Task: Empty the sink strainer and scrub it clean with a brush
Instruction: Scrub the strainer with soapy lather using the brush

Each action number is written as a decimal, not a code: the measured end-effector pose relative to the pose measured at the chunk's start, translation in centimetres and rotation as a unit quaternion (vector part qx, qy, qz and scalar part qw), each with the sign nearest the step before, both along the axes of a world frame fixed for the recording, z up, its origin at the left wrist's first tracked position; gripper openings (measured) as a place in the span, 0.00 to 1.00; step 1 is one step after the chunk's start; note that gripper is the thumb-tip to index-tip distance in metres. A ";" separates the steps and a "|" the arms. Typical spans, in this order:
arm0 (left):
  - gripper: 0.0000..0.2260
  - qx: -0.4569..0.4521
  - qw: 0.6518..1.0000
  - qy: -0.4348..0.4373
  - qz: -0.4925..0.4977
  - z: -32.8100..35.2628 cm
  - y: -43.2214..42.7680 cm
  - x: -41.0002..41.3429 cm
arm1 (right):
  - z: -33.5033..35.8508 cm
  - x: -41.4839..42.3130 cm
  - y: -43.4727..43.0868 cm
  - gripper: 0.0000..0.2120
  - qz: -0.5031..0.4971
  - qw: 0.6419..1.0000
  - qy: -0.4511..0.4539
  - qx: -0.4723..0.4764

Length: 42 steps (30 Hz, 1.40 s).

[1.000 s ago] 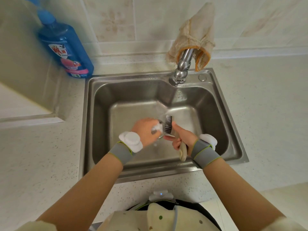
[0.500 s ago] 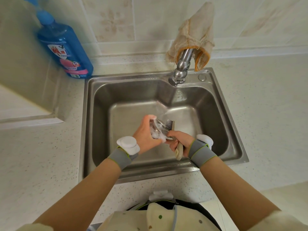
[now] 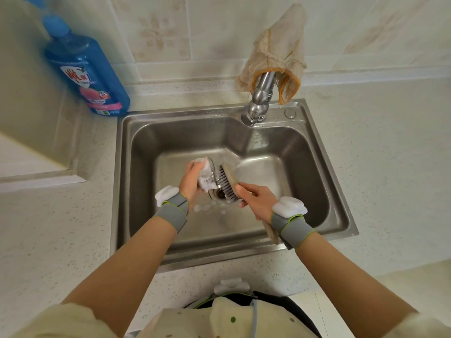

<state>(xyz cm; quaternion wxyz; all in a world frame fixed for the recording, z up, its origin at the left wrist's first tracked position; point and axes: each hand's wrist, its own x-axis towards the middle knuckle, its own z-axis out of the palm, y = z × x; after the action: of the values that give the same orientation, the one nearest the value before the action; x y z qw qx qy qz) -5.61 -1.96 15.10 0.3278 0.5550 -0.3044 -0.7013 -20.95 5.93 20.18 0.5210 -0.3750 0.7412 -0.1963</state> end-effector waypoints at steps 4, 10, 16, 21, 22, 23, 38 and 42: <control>0.28 0.013 0.997 -0.066 -0.038 -0.5 -0.9 0.2 | 0.7 0.5 -0.1 0.20 0.069 0.997 0.019 -0.024; 0.23 0.062 0.981 -0.080 -0.164 -0.2 -1.1 0.8 | 1.5 -0.2 -1.2 0.24 0.341 0.875 0.341 -0.047; 0.24 0.028 0.988 -0.117 -0.097 -0.3 -1.7 0.5 | 1.8 1.1 -1.2 0.25 0.354 0.872 0.332 -0.054; 0.17 -0.033 0.984 -0.153 -0.082 -0.6 -2.1 0.3 | 0.9 1.7 -1.1 0.20 0.063 0.995 -0.076 0.004; 0.19 -0.032 0.983 -0.156 -0.096 -0.6 -2.6 0.4 | 0.5 1.7 -1.1 0.19 0.053 0.995 -0.083 -0.003; 0.21 -0.021 0.980 -0.159 -0.115 -0.5 -3.0 0.5 | 0.4 1.5 -1.1 0.20 0.066 0.995 -0.067 -0.012; 0.12 -0.067 0.959 -0.225 -0.159 1.6 -2.9 -0.6 | 0.5 1.4 -1.6 0.19 0.022 0.996 -0.086 0.015; 0.20 -0.023 0.961 -0.212 -0.179 2.5 -3.5 -0.1 | -0.6 1.2 -1.2 0.22 0.036 0.996 -0.085 -0.016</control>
<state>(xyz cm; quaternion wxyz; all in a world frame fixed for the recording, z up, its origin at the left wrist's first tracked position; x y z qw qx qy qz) -5.67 -5.46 17.61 0.1380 0.6196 -0.4770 -0.6079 -19.72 4.77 19.54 0.5832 -0.3911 0.6770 -0.2204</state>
